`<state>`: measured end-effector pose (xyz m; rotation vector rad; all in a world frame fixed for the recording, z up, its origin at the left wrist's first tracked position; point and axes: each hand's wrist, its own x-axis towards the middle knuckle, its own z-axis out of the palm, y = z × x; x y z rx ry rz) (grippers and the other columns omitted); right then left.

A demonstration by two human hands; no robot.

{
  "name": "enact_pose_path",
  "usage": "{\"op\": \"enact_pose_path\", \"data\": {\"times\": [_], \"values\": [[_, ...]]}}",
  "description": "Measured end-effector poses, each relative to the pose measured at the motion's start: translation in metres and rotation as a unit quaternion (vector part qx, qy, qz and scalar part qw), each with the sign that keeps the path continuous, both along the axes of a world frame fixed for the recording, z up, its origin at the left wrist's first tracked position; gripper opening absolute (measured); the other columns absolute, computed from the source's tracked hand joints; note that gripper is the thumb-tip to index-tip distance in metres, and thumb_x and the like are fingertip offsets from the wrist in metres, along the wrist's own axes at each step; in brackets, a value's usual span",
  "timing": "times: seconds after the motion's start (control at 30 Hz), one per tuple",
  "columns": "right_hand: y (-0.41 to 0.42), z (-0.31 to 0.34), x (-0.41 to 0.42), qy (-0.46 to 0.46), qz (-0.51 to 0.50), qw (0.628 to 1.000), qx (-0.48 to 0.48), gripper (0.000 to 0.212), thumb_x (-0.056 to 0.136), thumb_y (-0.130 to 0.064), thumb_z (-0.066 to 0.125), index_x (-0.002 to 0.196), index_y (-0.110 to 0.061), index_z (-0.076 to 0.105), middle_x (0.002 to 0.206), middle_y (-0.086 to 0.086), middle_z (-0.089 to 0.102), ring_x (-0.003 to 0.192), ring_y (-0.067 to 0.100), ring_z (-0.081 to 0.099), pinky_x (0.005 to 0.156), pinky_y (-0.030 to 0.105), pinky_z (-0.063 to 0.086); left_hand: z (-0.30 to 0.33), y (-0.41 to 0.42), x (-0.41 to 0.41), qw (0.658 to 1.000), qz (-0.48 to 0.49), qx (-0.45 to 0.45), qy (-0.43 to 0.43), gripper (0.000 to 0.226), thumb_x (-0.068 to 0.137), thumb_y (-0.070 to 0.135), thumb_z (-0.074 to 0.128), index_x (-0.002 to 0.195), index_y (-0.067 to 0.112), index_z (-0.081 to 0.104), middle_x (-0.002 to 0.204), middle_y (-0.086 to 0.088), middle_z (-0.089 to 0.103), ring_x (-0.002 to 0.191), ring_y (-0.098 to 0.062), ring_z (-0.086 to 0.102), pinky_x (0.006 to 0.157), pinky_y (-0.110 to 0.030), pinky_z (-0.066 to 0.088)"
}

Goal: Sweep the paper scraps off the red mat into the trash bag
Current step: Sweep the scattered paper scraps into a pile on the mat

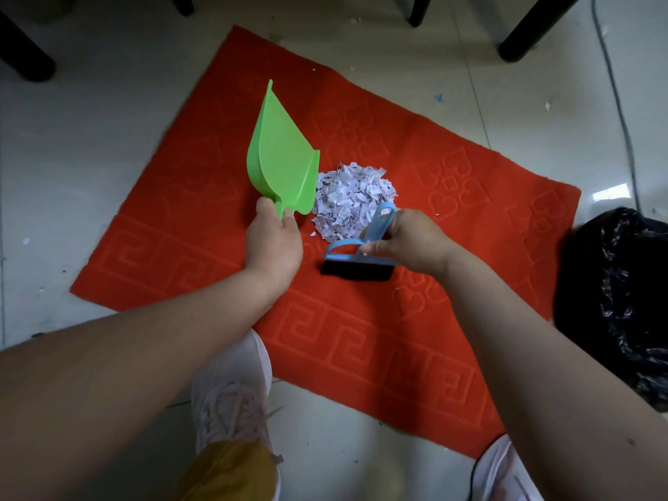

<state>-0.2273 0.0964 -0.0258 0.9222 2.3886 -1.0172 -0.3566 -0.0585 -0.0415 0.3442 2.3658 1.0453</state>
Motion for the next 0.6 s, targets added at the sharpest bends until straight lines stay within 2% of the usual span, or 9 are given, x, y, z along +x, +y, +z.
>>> {"op": "enact_pose_path", "data": {"times": [0.1,0.2,0.3,0.37,0.5,0.6], "values": [[0.005,0.008,-0.001,0.053,-0.063,0.996,0.046,0.018,0.078,-0.037,0.074,0.089,-0.022,0.074,0.086,0.001,0.072,0.085,0.02,0.065,0.079,0.039,0.052,0.0,0.0,0.001,1.0,-0.005,0.002,0.0,0.011,0.097,0.022,0.037,0.091,0.013,0.035,0.091,-0.023,0.065,0.08,-0.043,0.062,0.073,-0.052,0.051],[0.007,0.019,0.004,0.092,-0.076,0.993,0.022,0.01,0.078,-0.032,0.075,0.085,-0.026,0.074,0.087,0.001,0.072,0.085,0.02,0.066,0.08,0.04,0.052,0.0,0.001,0.0,1.0,0.0,-0.001,-0.002,0.01,0.097,0.021,0.038,0.093,0.013,0.036,0.093,-0.023,0.065,0.081,-0.043,0.062,0.075,-0.051,0.051],[-0.001,0.016,0.008,0.052,-0.034,0.998,-0.001,0.011,0.078,-0.033,0.075,0.087,-0.027,0.074,0.087,0.001,0.072,0.085,0.02,0.066,0.079,0.039,0.052,0.0,0.002,0.0,1.0,0.001,0.005,-0.001,0.009,0.097,0.021,0.038,0.093,0.013,0.037,0.093,-0.024,0.065,0.082,-0.044,0.062,0.075,-0.051,0.051],[-0.005,0.009,0.008,0.029,-0.014,0.999,0.026,0.017,0.078,-0.037,0.073,0.091,-0.025,0.074,0.088,0.002,0.072,0.086,0.021,0.066,0.077,0.037,0.052,0.002,0.003,0.001,1.0,-0.001,0.008,-0.004,0.009,0.097,0.021,0.038,0.092,0.013,0.036,0.093,-0.024,0.065,0.081,-0.044,0.062,0.074,-0.051,0.051],[0.0,0.006,0.005,0.042,-0.069,0.994,0.078,0.026,0.078,-0.041,0.072,0.091,-0.019,0.075,0.081,0.005,0.071,0.08,0.023,0.065,0.072,0.037,0.051,0.002,0.001,0.002,1.0,0.0,0.002,-0.008,0.011,0.097,0.022,0.038,0.092,0.013,0.035,0.093,-0.023,0.064,0.08,-0.043,0.062,0.073,-0.051,0.051],[0.004,0.014,-0.001,0.079,-0.092,0.99,0.072,0.025,0.078,-0.041,0.072,0.086,-0.017,0.074,0.08,0.005,0.071,0.079,0.022,0.065,0.073,0.04,0.051,0.003,-0.002,0.001,1.0,0.005,-0.003,-0.011,0.012,0.098,0.023,0.037,0.093,0.012,0.036,0.092,-0.021,0.064,0.079,-0.042,0.061,0.072,-0.052,0.052]]}}
